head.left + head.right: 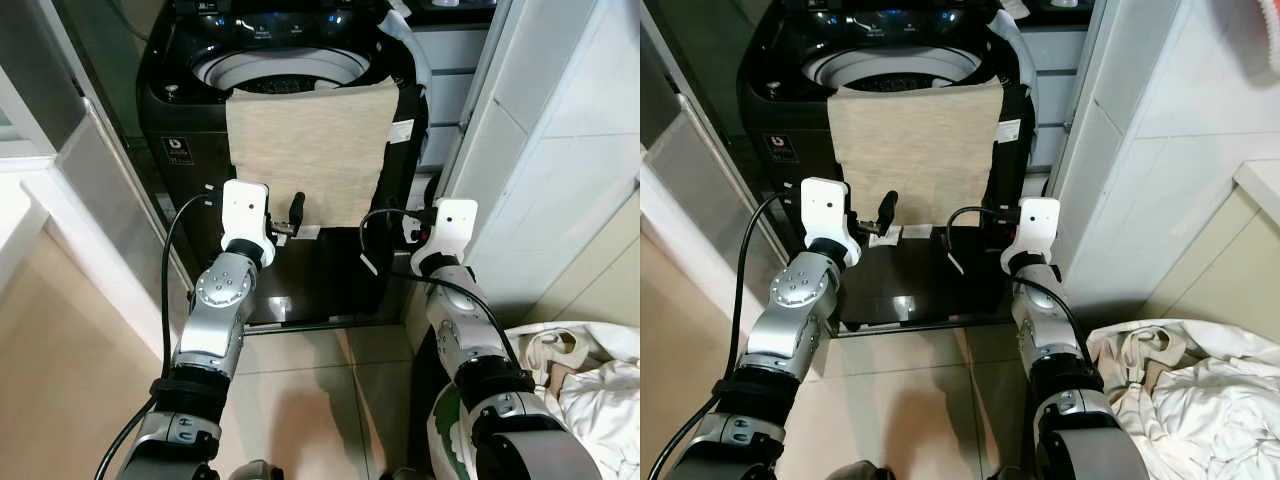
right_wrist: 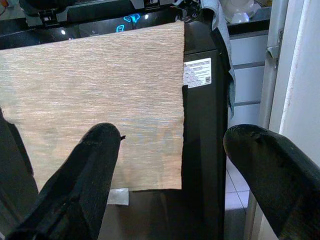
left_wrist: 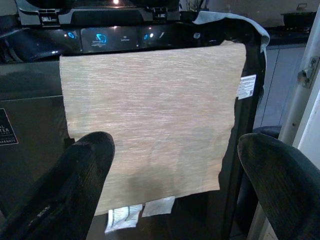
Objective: Clothes washing
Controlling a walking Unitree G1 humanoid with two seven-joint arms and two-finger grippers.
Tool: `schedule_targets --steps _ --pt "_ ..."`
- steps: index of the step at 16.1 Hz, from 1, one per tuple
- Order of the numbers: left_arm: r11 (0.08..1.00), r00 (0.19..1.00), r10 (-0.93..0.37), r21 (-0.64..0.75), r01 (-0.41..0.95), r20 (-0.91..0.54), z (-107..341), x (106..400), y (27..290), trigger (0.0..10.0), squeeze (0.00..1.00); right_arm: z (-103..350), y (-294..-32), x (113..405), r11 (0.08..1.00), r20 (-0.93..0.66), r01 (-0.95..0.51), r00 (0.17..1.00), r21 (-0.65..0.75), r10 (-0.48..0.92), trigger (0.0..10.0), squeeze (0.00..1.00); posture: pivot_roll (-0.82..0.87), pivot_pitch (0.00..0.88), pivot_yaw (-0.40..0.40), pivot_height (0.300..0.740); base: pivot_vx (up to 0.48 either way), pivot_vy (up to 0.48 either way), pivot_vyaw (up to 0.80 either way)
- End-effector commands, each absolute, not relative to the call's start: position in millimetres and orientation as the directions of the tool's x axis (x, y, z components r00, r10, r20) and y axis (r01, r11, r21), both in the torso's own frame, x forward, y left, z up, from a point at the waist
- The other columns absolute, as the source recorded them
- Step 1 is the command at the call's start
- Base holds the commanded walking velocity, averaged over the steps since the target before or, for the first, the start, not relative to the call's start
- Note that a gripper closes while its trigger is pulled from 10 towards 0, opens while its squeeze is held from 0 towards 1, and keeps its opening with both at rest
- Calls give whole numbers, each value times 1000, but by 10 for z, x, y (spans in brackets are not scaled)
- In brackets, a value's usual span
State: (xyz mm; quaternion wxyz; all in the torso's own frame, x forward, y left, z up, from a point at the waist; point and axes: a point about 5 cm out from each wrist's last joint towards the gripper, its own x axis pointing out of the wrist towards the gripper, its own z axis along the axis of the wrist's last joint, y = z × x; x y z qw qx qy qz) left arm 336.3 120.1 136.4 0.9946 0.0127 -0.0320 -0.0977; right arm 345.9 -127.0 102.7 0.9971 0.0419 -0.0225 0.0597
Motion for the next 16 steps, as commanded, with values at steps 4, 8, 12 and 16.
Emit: schedule_targets --steps 4,8,12,16 --pt "985 984 -166 58 162 70 1393 3397 1238 10000 0 1040 -1218 3487 987 41 -145 989 75 142 10000 0 -60 0 9 731 0 0 0" --pt "984 983 -171 54 167 71 1374 3381 1201 10000 0 1062 -1169 3506 982 41 -180 983 58 178 10000 0 -55 0 -6 731 0 0 0" --pt "987 985 -158 53 154 75 1372 3374 1216 10000 0 1057 -1134 3513 979 32 -199 980 52 198 10000 0 -47 0 -19 731 0 0 0" --pt "985 985 -157 85 151 73 1374 3379 1210 10000 0 1055 -1123 3524 977 28 -208 978 51 207 10000 0 -42 0 -22 731 0 0 0"
